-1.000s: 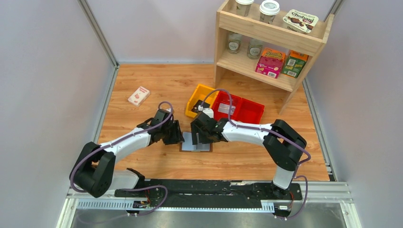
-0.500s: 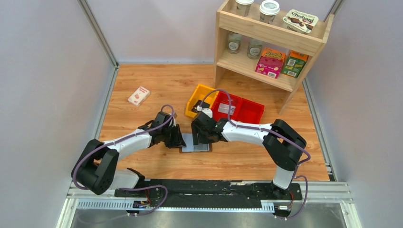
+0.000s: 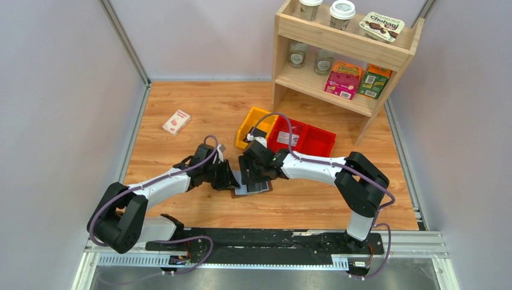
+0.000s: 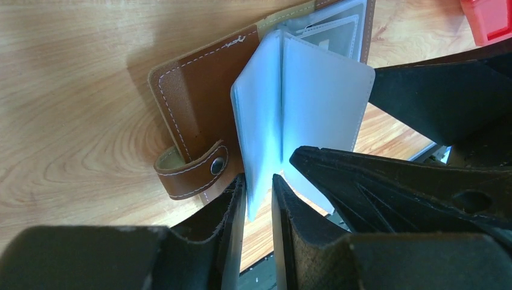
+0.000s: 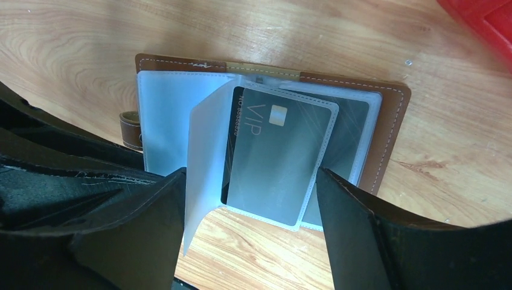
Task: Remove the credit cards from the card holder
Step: Remove the credit card from the card holder.
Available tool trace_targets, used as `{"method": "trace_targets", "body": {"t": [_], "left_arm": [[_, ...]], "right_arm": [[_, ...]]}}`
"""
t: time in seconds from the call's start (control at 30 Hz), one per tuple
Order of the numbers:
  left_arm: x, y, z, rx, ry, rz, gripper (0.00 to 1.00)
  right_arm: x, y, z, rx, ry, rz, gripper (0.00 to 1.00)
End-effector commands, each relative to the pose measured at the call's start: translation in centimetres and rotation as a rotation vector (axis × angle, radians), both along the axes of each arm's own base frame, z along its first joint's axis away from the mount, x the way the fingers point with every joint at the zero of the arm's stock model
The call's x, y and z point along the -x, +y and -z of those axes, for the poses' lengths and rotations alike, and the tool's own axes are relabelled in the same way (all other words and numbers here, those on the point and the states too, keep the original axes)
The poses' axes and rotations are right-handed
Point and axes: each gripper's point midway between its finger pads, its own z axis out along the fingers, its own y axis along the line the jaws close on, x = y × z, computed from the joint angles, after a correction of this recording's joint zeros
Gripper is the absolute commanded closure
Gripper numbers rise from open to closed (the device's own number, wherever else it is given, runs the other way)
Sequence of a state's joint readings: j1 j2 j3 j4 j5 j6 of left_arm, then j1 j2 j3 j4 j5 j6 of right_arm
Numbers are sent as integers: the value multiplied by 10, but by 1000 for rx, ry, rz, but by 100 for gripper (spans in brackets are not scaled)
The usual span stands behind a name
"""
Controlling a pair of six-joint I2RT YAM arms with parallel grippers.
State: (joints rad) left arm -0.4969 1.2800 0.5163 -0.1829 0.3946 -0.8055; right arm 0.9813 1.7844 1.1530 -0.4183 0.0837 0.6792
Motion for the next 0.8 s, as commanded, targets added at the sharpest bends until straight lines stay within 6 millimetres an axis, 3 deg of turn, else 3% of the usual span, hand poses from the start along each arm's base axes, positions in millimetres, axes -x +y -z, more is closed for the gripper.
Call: {"method": "trace_targets", "body": {"t": [0.0,0.47,0.6,0.77], "left_arm": [[-1,-7,-10,57,-19,0,70],[1,-1,-2,25,7,-32,69],[0,8,-7,0,-21,-69,64],[6,28,-9,-55,-26,-140,50]], "right_arm": [[-4,18,-28,-76,-40,-29,22],[3,36,-56,-177,-32,-102,11],[3,37,-53,-174,-25,-103,10],[2,35,-51,-162,-29,-91,9]]}}
